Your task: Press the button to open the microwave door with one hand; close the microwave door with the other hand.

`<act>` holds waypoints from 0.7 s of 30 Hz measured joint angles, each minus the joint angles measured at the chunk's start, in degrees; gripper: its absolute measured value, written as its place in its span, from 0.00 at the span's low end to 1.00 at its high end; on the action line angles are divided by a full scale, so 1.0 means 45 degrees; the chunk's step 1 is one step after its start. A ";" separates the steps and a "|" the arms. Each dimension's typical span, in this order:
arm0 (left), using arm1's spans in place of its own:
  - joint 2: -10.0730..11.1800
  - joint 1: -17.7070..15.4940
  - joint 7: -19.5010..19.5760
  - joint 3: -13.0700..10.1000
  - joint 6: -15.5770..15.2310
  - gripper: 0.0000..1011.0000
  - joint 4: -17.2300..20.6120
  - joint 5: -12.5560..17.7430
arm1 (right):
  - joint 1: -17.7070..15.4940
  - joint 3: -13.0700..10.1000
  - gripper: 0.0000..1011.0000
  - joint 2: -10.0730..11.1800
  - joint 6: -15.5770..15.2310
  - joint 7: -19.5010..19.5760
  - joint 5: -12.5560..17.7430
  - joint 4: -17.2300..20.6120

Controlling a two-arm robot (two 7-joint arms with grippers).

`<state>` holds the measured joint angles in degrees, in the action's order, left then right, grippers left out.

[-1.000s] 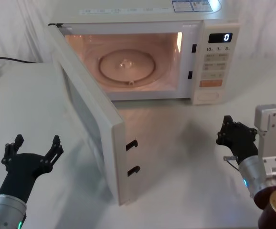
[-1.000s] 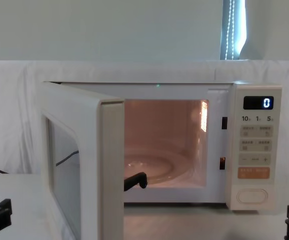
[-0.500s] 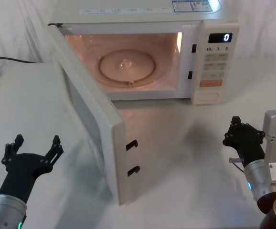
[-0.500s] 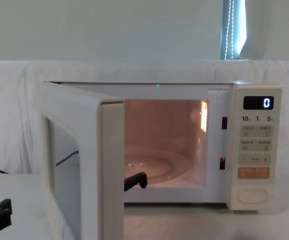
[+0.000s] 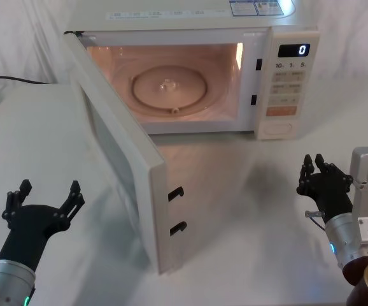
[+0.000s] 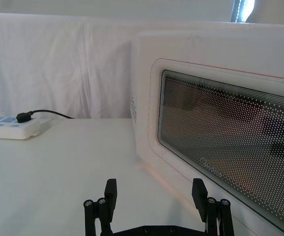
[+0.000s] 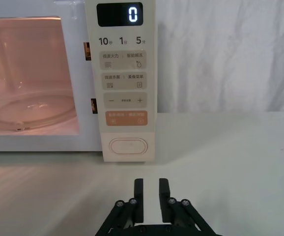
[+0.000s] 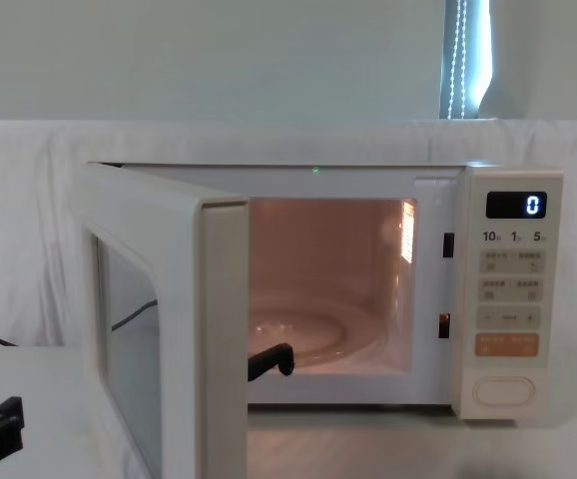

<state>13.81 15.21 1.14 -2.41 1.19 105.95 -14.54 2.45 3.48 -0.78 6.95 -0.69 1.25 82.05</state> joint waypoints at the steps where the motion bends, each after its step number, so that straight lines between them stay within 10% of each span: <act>1: 0.0000 0.0000 0.0000 -0.0001 0.0000 0.99 0.0000 0.0000 | 0.0001 0.0001 0.17 0.0000 -0.0002 -0.0001 0.0000 0.0001; 13: 0.0000 0.0000 0.0000 -0.0001 0.0000 0.96 0.0000 0.0000 | 0.0001 0.0018 0.55 0.0000 -0.0018 -0.0001 0.0003 0.0007; 21: 0.0000 0.0000 -0.0001 0.0000 0.0000 0.74 0.0000 0.0000 | 0.0001 0.0022 0.80 0.0001 -0.0028 -0.0001 0.0003 0.0008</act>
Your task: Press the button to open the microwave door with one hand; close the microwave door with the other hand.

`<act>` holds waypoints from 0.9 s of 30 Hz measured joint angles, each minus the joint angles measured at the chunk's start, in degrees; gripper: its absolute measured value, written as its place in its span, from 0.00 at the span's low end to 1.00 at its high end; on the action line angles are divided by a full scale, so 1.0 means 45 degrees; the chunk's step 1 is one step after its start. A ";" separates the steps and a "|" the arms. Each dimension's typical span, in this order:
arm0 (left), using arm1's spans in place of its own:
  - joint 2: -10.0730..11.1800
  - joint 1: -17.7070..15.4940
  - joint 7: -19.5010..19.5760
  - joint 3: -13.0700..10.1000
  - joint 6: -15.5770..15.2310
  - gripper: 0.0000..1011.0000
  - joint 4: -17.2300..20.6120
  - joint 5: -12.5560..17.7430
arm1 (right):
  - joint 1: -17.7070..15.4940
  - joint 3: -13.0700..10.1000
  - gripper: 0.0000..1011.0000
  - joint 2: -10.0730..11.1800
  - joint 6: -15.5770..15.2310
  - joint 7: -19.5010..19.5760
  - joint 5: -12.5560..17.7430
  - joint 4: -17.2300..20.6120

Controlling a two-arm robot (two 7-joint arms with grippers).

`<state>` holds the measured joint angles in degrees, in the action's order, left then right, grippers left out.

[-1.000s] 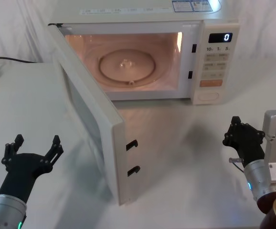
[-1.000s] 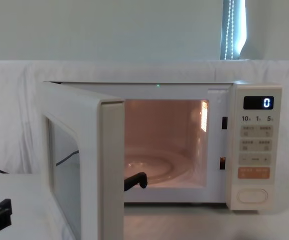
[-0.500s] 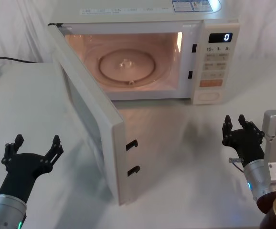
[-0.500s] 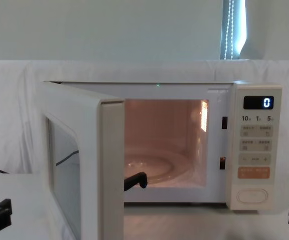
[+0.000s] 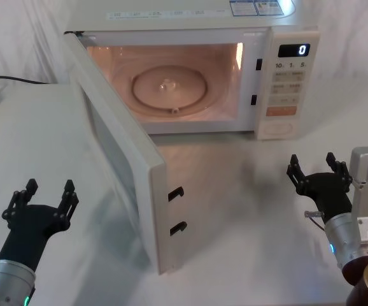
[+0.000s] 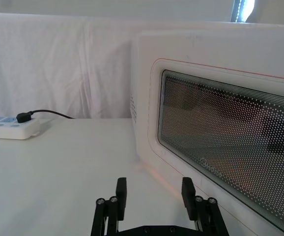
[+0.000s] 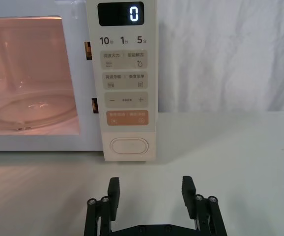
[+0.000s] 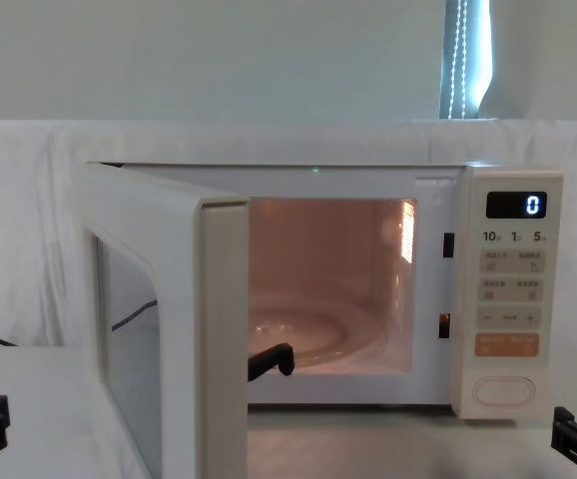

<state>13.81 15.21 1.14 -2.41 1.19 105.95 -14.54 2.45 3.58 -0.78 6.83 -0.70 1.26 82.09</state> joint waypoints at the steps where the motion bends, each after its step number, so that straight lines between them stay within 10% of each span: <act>1: 0.0000 0.0000 0.0000 0.0000 0.0001 0.73 0.0000 0.0000 | 0.0000 0.0000 0.86 0.0000 -0.0001 0.0000 0.0000 0.0000; 27: -0.0001 0.0000 0.0001 0.0000 0.0000 0.00 0.0000 0.0000 | 0.0000 -0.0001 0.99 -0.0001 -0.0001 0.0000 0.0000 0.0000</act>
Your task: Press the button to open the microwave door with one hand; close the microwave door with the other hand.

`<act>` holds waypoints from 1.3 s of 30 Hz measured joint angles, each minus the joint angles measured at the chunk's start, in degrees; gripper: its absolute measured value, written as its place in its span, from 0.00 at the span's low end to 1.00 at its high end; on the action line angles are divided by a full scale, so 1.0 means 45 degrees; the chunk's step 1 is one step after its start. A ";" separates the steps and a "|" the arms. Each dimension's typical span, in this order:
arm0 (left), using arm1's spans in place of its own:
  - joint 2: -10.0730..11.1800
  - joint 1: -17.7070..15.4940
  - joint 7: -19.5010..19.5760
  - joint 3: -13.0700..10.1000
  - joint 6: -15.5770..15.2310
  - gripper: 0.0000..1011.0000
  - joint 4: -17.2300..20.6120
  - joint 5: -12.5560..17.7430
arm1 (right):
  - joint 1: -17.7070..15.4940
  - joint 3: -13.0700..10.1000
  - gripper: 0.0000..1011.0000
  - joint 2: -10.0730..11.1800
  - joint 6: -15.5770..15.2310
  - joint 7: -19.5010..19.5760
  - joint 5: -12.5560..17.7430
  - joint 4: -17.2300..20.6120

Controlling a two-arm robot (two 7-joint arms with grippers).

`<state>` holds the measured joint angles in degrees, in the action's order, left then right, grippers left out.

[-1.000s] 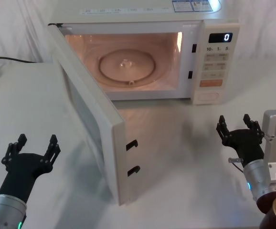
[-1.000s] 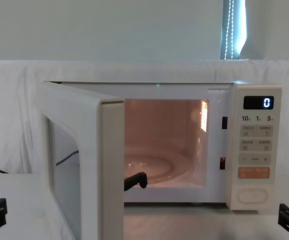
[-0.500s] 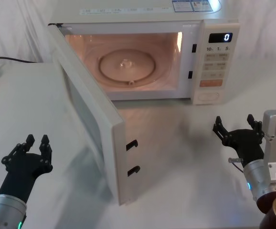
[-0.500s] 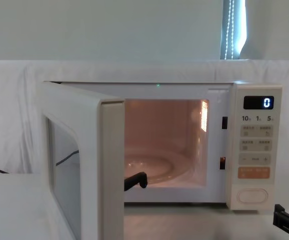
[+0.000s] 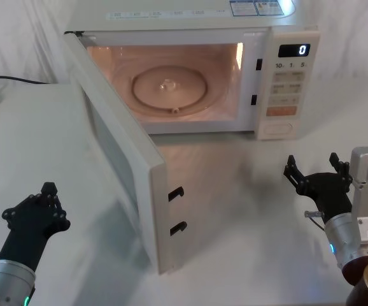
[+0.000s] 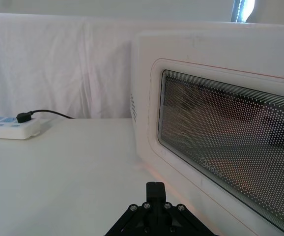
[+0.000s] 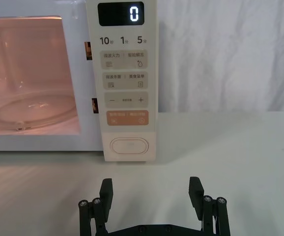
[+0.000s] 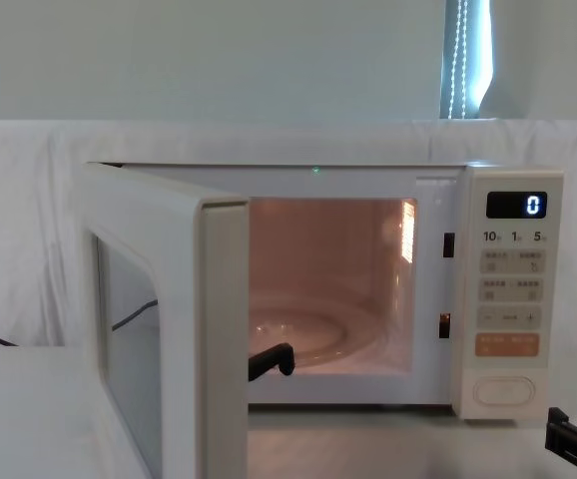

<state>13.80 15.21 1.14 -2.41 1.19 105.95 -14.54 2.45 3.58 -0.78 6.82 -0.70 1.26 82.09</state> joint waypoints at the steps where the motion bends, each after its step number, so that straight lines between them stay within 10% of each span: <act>1: 0.0001 0.0000 0.0000 0.0000 0.0000 0.00 0.0000 0.0000 | 0.0001 0.0000 0.99 0.0000 0.0000 0.0000 0.0000 0.0000; 17: -0.0307 -0.0112 0.0616 0.0021 -0.0375 0.00 0.1015 0.0244 | 0.0001 -0.0001 0.99 0.0000 0.0000 0.0000 0.0000 -0.0001; 39: -0.0703 -0.2181 0.1531 -0.0604 -0.1215 0.00 0.1096 0.0766 | 0.0001 0.0001 0.99 0.0000 0.0001 0.0001 0.0000 -0.0001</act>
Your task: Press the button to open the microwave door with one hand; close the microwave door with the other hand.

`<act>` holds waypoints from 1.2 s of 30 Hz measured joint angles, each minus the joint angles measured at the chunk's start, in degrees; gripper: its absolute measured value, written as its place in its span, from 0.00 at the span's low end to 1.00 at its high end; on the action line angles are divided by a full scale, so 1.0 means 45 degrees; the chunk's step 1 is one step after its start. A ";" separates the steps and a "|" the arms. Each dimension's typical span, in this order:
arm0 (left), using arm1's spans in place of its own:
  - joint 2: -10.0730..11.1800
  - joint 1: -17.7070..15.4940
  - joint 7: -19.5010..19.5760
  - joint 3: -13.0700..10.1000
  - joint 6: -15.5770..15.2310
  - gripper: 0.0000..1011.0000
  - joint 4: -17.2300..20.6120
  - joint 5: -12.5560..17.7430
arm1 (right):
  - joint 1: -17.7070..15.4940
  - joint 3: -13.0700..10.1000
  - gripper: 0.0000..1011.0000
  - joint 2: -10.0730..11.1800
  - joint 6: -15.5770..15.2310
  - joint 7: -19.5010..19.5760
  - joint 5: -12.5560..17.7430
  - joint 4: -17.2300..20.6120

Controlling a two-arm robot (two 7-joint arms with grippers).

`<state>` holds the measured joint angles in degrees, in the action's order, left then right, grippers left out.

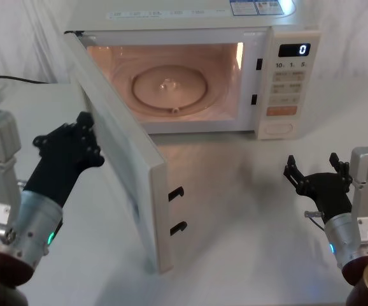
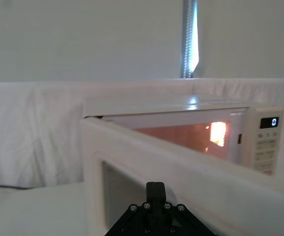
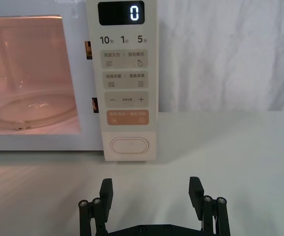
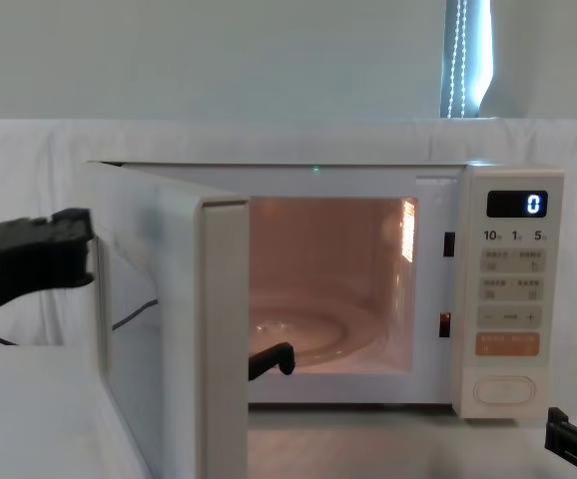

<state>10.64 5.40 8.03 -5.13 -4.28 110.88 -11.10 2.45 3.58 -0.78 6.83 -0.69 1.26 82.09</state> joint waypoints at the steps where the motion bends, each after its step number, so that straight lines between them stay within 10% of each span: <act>1: 0.0006 -0.0158 0.0092 -0.0092 -0.0022 0.00 -0.0074 -0.0001 | 0.0000 0.0000 0.99 0.0000 0.0000 -0.0002 0.0000 0.0000; 36: -0.0340 -0.2843 0.0459 -0.1811 -0.0672 0.00 -0.2686 -0.0704 | -0.0001 -0.0002 0.99 0.0000 0.0000 -0.0001 0.0000 0.0000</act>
<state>9.11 -7.40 10.09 -13.28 -7.30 98.80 -14.26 2.45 3.57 -0.78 6.83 -0.70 1.26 82.08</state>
